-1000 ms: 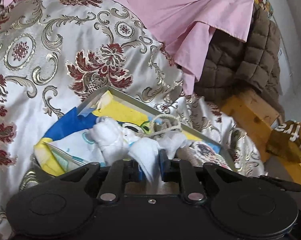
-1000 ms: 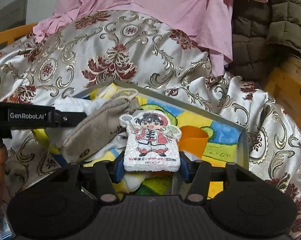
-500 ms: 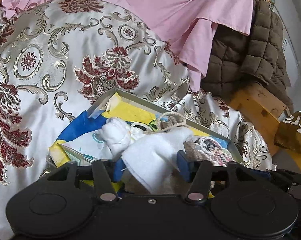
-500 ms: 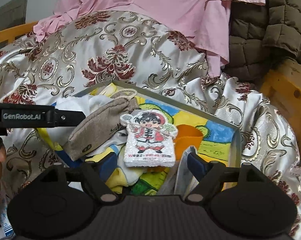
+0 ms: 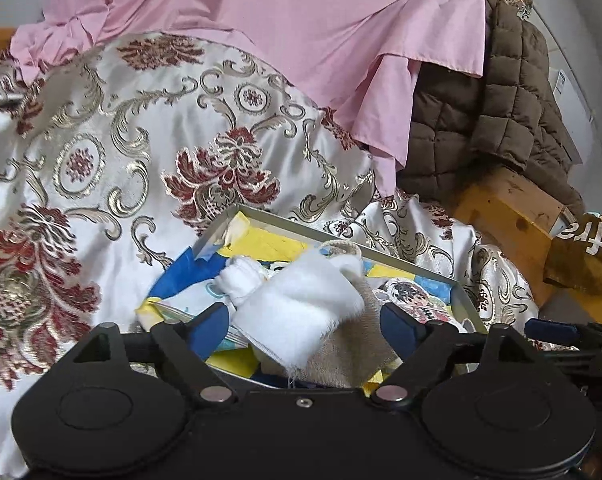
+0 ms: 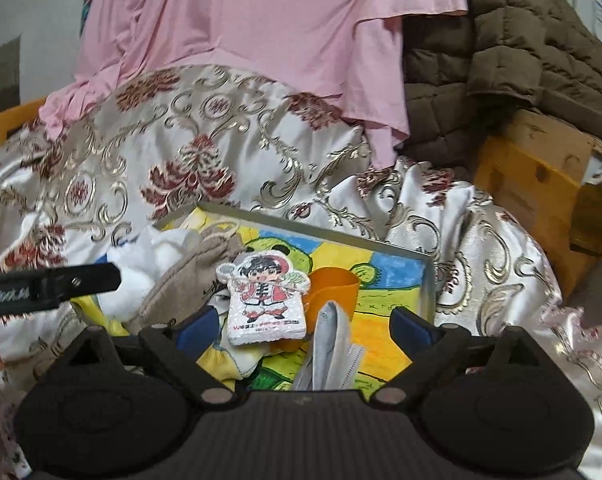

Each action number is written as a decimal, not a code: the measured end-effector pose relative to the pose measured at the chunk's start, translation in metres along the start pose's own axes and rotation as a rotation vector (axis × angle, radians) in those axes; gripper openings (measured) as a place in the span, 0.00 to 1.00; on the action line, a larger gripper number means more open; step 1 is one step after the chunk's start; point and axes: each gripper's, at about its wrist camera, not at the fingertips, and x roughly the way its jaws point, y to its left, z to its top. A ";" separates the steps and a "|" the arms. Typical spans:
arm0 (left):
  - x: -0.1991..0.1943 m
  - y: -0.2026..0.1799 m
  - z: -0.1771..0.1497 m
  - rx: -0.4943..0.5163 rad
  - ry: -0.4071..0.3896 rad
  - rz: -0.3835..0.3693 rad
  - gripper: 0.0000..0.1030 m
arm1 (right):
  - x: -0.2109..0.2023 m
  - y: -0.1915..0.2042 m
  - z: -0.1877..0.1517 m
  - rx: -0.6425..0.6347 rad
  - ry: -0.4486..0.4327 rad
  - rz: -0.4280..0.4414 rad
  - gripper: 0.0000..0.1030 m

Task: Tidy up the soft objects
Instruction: 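Open the left tool to drop the cloth while the right tool releases the packet into the tray, then move both tools back from the tray toward the remaining items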

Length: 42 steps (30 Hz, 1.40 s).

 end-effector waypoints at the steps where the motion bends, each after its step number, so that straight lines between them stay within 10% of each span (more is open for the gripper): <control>1: -0.005 -0.001 0.001 0.005 -0.003 0.002 0.83 | -0.004 -0.001 0.000 0.013 -0.005 -0.002 0.93; 42: -0.213 -0.053 -0.065 0.127 -0.084 0.035 0.99 | -0.206 0.001 -0.084 0.196 -0.157 -0.004 1.00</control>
